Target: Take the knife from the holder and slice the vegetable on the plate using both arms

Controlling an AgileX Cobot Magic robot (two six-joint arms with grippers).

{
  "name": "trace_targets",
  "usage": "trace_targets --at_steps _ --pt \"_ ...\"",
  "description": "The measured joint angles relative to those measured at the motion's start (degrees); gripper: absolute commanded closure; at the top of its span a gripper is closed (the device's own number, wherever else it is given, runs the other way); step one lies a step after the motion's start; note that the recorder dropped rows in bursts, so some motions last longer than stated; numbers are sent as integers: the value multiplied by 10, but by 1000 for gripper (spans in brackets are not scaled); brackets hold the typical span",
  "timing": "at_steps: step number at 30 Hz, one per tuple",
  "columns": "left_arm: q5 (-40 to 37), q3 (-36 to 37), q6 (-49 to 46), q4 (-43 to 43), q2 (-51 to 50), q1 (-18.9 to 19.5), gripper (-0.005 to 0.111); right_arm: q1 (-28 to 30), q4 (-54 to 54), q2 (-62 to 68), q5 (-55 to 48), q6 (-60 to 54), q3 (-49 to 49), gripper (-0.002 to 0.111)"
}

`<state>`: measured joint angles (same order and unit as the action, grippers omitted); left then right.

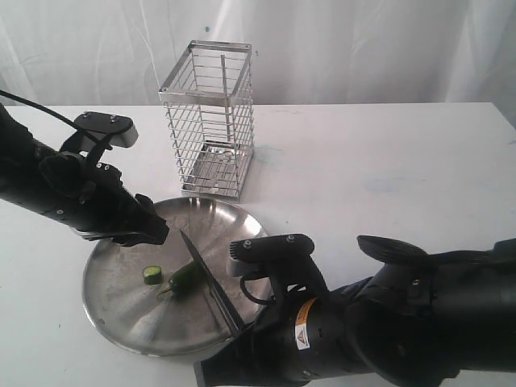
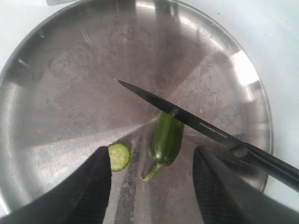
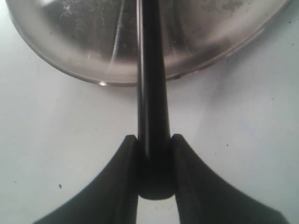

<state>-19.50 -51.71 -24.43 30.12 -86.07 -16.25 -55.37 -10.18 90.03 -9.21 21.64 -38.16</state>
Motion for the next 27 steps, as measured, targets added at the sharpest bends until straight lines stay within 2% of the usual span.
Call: trace_targets --at_steps 14,17,19,20,22,24,27 --pt "-2 0 0 10 0 0 50 0 0 0 -10 1 0 108" --pt "0 0 -19 58 0 0 53 0 -1 0 -10 1 0 108" --pt "3 0 -69 120 0 0 69 0 -1 0 -10 1 0 108" --pt "4 0 -94 149 0 0 85 0 -1 0 -10 1 0 108" --pt "4 0 -170 224 0 0 104 0 -1 0 -10 1 0 108" --pt "2 0 -239 282 -7 0 107 0 -1 0 -10 1 0 108" --pt "-6 0 -288 327 -37 0 107 0 -1 0 -10 1 0 108"
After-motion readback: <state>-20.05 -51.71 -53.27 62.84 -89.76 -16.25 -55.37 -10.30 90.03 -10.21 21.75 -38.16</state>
